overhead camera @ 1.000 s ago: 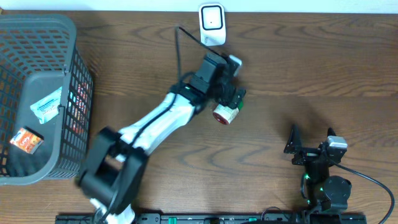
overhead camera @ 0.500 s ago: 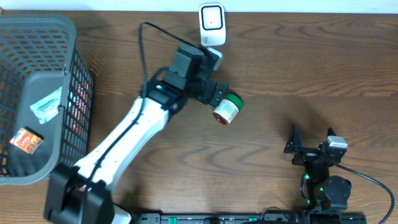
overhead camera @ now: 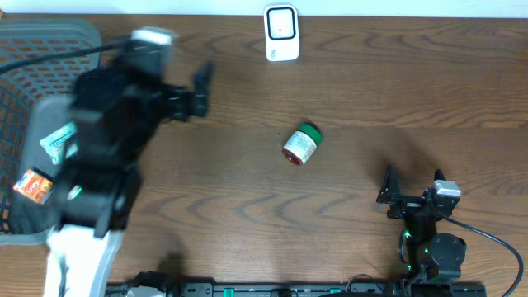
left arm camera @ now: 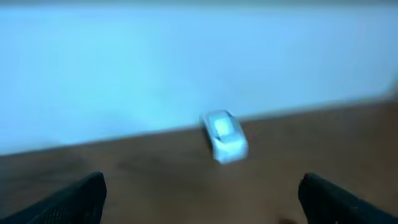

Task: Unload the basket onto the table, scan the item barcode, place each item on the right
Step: 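Set the jar down on the table and open the left gripper, then reach the left gripper into the basket and grasp the mint-green wipes pack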

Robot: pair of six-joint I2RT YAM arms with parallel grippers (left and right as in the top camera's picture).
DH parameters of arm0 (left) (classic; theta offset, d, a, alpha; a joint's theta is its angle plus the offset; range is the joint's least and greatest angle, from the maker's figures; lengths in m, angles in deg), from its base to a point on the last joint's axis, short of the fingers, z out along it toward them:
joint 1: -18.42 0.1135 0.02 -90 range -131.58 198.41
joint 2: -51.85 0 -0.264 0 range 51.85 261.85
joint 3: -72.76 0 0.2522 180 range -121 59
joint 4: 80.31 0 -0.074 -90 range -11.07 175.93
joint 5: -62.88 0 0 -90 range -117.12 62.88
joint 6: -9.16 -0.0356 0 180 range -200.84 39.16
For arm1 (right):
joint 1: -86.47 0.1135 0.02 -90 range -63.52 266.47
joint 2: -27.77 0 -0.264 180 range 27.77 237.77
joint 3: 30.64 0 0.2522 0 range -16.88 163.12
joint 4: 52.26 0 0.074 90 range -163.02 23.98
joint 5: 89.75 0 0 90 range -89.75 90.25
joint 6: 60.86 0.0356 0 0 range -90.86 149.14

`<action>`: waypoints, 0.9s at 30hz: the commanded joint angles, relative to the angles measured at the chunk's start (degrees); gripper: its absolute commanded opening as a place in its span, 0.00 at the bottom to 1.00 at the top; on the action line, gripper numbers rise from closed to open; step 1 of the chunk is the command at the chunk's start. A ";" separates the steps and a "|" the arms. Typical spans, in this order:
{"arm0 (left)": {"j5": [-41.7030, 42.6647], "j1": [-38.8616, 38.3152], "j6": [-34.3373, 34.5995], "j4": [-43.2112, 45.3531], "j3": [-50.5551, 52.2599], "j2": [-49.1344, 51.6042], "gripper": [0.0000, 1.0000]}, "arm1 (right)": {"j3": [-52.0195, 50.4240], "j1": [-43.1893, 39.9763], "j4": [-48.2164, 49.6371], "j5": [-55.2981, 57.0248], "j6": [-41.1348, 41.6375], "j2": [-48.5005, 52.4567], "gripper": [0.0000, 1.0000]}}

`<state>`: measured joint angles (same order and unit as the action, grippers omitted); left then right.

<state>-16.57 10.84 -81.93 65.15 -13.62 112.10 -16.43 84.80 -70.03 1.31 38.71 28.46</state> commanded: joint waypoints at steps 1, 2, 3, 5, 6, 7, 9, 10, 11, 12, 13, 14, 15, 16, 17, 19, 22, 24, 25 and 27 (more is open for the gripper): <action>-6.73 6.25 4.81 -0.70 -0.52 -4.48 0.98 | -0.13 0.55 -0.09 0.31 -0.85 -0.37 0.99; -8.44 8.28 6.54 -1.11 -0.52 -5.60 0.98 | -0.13 0.55 -0.09 0.31 -0.85 -0.37 0.99; -10.82 10.73 8.85 -1.92 -0.52 -6.60 0.98 | -0.13 0.55 -0.09 0.31 -0.85 -0.37 0.99; -15.50 15.30 13.42 -3.78 -0.52 -7.54 0.98 | -0.13 0.55 -0.09 0.31 -0.85 -0.37 0.99; -17.40 17.86 15.67 -4.87 -0.52 -7.56 0.98 | -0.13 0.55 -0.09 0.31 -0.85 -0.37 0.99; -17.99 20.50 17.57 -5.95 -0.52 -7.39 0.98 | -0.13 0.55 -0.09 0.31 -0.85 -0.37 0.99; -17.88 25.33 21.24 -7.48 -0.52 -6.43 0.98 | -0.13 0.55 -0.09 0.31 -0.85 -0.37 0.99; -17.84 27.96 23.45 -8.20 -0.52 -5.70 0.98 | -0.13 0.55 -0.09 0.31 -0.85 -0.37 0.99; -17.77 29.92 25.49 -8.72 -0.52 -4.98 0.98 | -0.13 0.55 -0.09 0.31 -0.85 -0.37 0.99; -17.40 32.20 27.65 -9.09 -0.52 -3.93 0.98 | -0.13 0.55 -0.09 0.31 -0.85 -0.37 0.99; -17.22 34.25 29.51 -9.20 -0.52 -2.71 0.98 | -0.13 0.55 -0.09 0.31 -0.85 -0.37 0.99; -17.25 35.69 30.69 -9.18 -0.52 -1.57 0.98 | -0.13 0.55 -0.09 0.31 -0.85 -0.37 0.99; -17.25 37.20 31.89 -9.03 -0.52 -0.04 0.98 | -0.13 0.55 -0.09 0.31 -0.85 -0.37 0.99; -17.25 38.47 32.61 -8.85 -0.52 1.53 0.98 | -0.13 0.55 -0.09 0.31 -0.85 -0.37 0.99; -17.27 39.54 32.92 -8.57 -0.52 3.15 0.98 | -0.13 0.55 -0.09 0.31 -0.85 -0.37 0.99; -17.27 41.00 32.89 -8.33 -0.52 6.19 0.98 | -0.13 0.55 -0.09 0.31 -0.85 -0.37 0.99; -17.22 42.21 32.92 -8.59 -0.50 11.02 0.98 | -0.13 0.55 -0.09 0.31 -0.85 -0.37 0.99; -16.44 42.49 32.92 -8.76 -0.46 14.45 0.98 | -0.13 0.55 -0.09 0.31 -0.85 -0.37 0.99; -15.21 42.75 32.96 -8.72 -0.44 16.37 0.98 | -0.13 0.55 -0.09 0.31 -0.85 -0.37 0.99; -12.61 43.34 34.12 -8.59 -0.44 19.87 0.98 | -0.13 0.55 -0.09 0.31 -0.85 -0.37 0.99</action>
<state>-32.22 53.35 -49.73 56.52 -13.64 128.19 -16.43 84.80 -70.03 1.31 38.71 28.46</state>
